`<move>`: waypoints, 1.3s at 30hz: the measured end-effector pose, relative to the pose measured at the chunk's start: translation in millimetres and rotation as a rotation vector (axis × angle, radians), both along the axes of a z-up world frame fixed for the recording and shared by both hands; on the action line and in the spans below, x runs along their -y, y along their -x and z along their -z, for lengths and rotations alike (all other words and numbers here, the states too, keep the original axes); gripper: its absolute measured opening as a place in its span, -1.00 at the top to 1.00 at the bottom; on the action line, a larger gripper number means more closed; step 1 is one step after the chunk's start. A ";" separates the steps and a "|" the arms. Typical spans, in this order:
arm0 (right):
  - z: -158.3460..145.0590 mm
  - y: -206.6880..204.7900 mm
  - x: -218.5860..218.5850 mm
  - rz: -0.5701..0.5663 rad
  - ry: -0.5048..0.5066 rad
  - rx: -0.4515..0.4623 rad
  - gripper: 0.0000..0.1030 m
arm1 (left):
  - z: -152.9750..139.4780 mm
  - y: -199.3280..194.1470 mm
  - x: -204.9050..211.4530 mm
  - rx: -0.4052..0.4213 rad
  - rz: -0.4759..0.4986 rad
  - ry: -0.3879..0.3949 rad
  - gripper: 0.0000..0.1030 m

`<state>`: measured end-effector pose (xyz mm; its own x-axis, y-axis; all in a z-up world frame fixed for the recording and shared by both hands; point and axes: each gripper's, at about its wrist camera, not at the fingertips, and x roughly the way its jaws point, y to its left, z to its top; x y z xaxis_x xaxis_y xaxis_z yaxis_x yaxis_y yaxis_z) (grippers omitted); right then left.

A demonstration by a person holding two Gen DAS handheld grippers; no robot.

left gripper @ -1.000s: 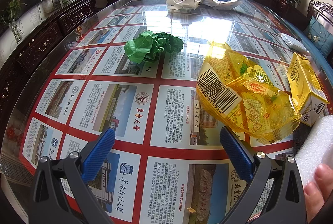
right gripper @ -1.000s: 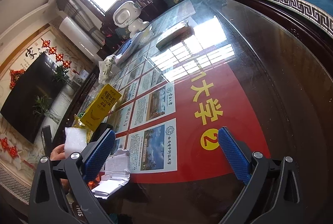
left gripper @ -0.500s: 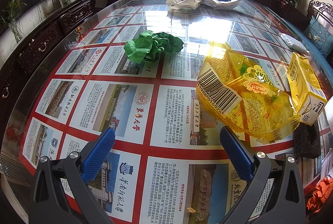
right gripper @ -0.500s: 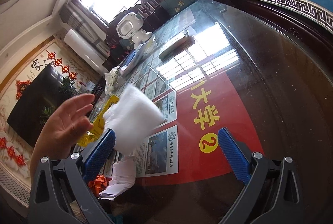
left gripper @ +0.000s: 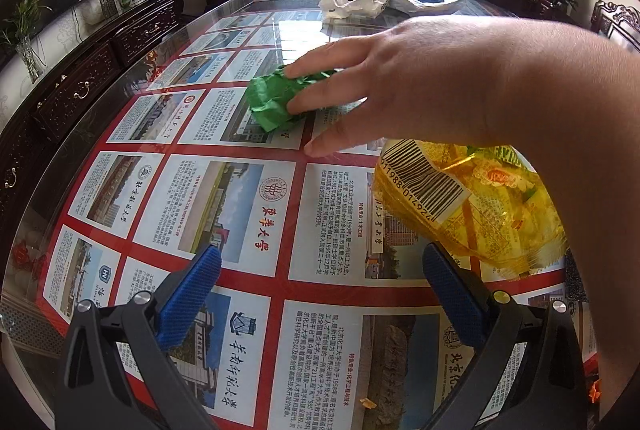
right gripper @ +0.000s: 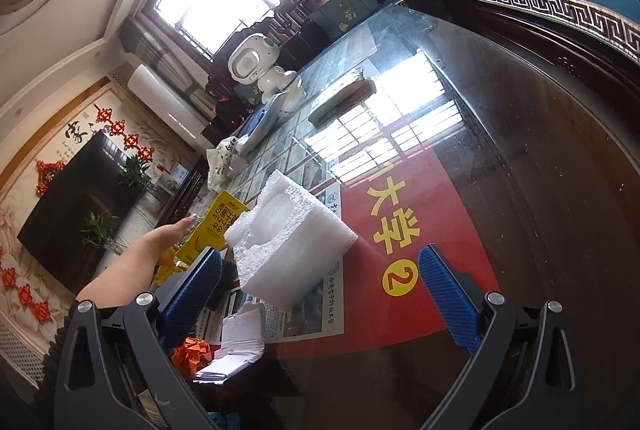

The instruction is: Collect trash

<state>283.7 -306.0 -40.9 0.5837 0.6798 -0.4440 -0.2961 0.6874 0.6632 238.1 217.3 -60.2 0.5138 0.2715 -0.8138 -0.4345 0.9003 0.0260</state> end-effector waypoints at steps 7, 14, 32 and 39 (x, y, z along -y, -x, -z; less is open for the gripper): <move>-0.1 0.2 0.8 0.000 -0.005 0.004 -0.85 | -0.1 0.0 0.1 0.000 0.000 0.000 -0.95; 0.9 -1.2 0.4 -0.006 -0.010 0.003 -0.84 | -0.4 -0.1 0.5 0.000 0.000 0.000 -0.95; 1.2 -2.4 2.2 0.001 -0.019 0.005 -0.84 | -0.1 0.0 0.0 0.000 0.001 0.000 -0.95; -1.9 1.4 4.6 -0.017 -0.051 0.038 -0.85 | 0.2 0.1 -0.5 0.000 0.001 0.000 -0.95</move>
